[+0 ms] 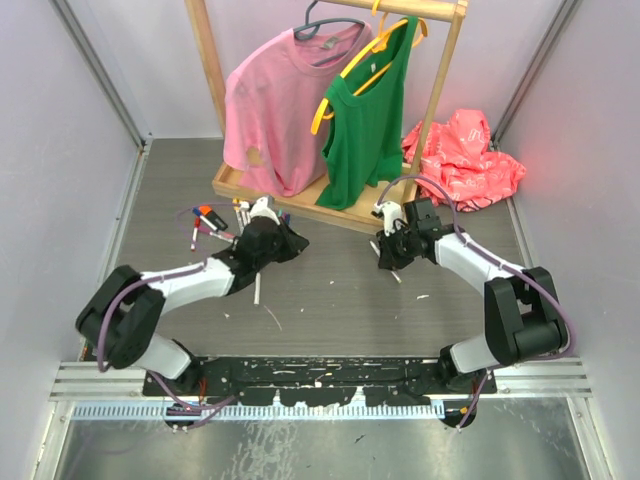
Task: Open the pen caps
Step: Place the pen cap at the center of the board.
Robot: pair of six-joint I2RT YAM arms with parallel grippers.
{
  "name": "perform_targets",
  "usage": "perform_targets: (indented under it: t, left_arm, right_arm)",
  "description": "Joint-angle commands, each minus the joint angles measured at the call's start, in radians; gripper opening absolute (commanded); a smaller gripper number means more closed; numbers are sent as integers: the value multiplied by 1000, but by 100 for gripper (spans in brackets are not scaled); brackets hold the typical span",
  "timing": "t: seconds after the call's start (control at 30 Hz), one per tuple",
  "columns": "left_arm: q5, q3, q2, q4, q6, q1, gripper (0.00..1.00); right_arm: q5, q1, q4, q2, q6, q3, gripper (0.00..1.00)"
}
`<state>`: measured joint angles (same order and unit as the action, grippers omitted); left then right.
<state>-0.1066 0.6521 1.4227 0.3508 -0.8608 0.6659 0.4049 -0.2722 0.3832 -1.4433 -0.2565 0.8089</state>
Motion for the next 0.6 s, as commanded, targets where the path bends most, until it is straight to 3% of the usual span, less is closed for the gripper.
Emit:
perform_targets:
  t: [0.0, 0.3, 0.43, 0.57]
  left_arm:
    - [-30, 138, 93, -218, -22, -3, 0]
    - [-161, 331, 275, -430, -44, -3, 0]
    - [-160, 365, 330, -428, -43, -2, 0]
    - [-155, 409, 378, -445, -26, -2, 7]
  right_arm:
    - [-114, -5, -36, -5, 51, 5, 4]
    - [-220, -28, -27, -73, 68, 19, 8]
    - [-242, -35, -26, -81, 68, 21, 8]
    - [-240, -36, -17, -93, 68, 25, 9]
